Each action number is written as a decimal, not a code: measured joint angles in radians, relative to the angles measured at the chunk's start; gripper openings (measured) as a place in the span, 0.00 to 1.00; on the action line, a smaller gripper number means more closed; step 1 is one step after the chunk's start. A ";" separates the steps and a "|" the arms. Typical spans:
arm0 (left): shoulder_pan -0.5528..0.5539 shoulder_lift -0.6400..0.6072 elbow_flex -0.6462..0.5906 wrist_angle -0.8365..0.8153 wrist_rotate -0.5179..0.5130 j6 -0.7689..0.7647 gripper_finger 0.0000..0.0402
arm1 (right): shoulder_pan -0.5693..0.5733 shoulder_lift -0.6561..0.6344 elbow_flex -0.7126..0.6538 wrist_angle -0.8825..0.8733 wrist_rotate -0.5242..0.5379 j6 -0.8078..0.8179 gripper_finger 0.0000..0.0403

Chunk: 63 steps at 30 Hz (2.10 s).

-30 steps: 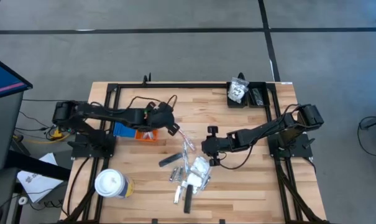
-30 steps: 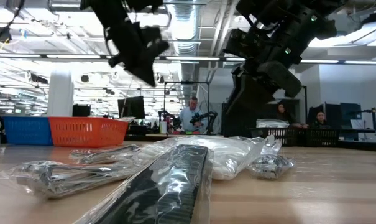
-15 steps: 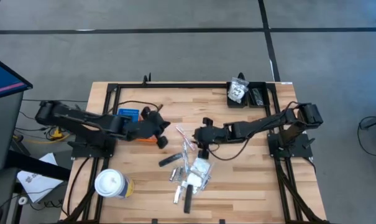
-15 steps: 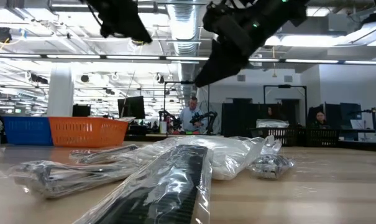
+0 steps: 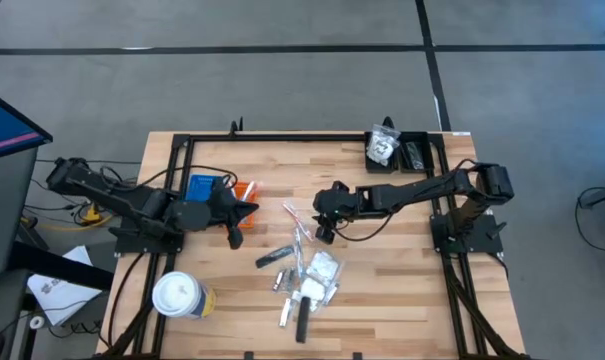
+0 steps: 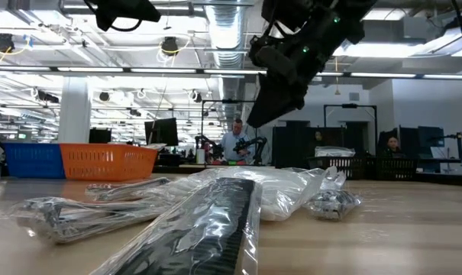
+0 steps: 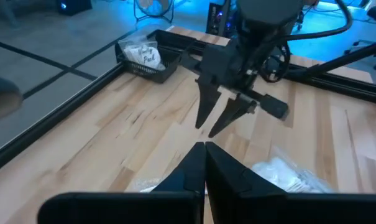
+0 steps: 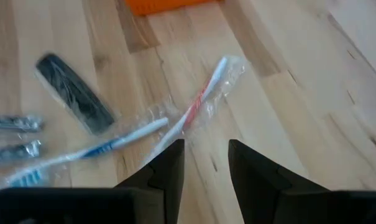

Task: Pick & Place Travel size toiletries
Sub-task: Put the orange toothbrush into the orange bin

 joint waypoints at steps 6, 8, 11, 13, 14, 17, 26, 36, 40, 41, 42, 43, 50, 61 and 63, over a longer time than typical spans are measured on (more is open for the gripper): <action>-0.003 0.002 -0.001 0.008 -0.003 0.002 0.00 | 0.010 0.105 0.059 -0.006 0.000 0.039 0.38; -0.003 0.006 -0.001 0.010 -0.003 0.002 0.00 | 0.022 0.148 0.112 -0.047 0.004 0.039 0.44; -0.003 0.006 -0.001 0.015 -0.002 0.002 0.00 | 0.034 0.221 0.200 -0.121 0.015 0.029 0.53; -0.004 0.006 -0.001 0.015 0.002 0.002 0.00 | 0.034 0.262 0.262 -0.183 0.047 0.029 0.57; -0.004 0.006 -0.001 0.015 0.003 0.003 0.00 | 0.033 0.275 0.286 -0.212 0.068 0.031 0.58; -0.004 0.007 -0.001 0.016 0.003 0.004 0.00 | 0.027 0.313 0.333 -0.257 0.112 0.037 0.59; -0.021 0.007 -0.001 0.016 0.013 0.007 0.00 | 0.011 0.402 0.359 -0.259 0.055 0.044 0.49; -0.026 0.007 -0.001 0.021 0.013 0.007 0.00 | 0.007 0.405 0.360 -0.255 0.057 0.067 0.43; -0.026 0.007 -0.001 0.021 0.013 0.008 0.00 | -0.001 0.399 0.359 -0.251 0.085 0.072 0.43; -0.026 0.007 -0.001 0.021 0.013 0.008 0.00 | -0.001 0.397 0.359 -0.239 0.088 0.077 0.44; -0.026 0.007 -0.001 0.021 0.013 0.008 0.00 | -0.002 0.395 0.360 -0.216 0.085 0.078 0.44; -0.026 0.007 -0.001 0.021 0.013 0.008 0.00 | -0.002 0.395 0.360 -0.201 0.068 0.079 0.46; -0.026 0.007 -0.001 0.021 0.013 0.018 0.00 | -0.022 0.405 0.356 -0.191 0.010 0.088 0.61; -0.026 0.007 -0.001 0.028 0.013 0.018 0.00 | -0.059 0.405 0.354 -0.174 0.041 0.089 0.60; -0.026 0.007 -0.001 0.029 0.013 0.018 0.00 | -0.058 0.405 0.354 -0.174 0.040 0.089 0.59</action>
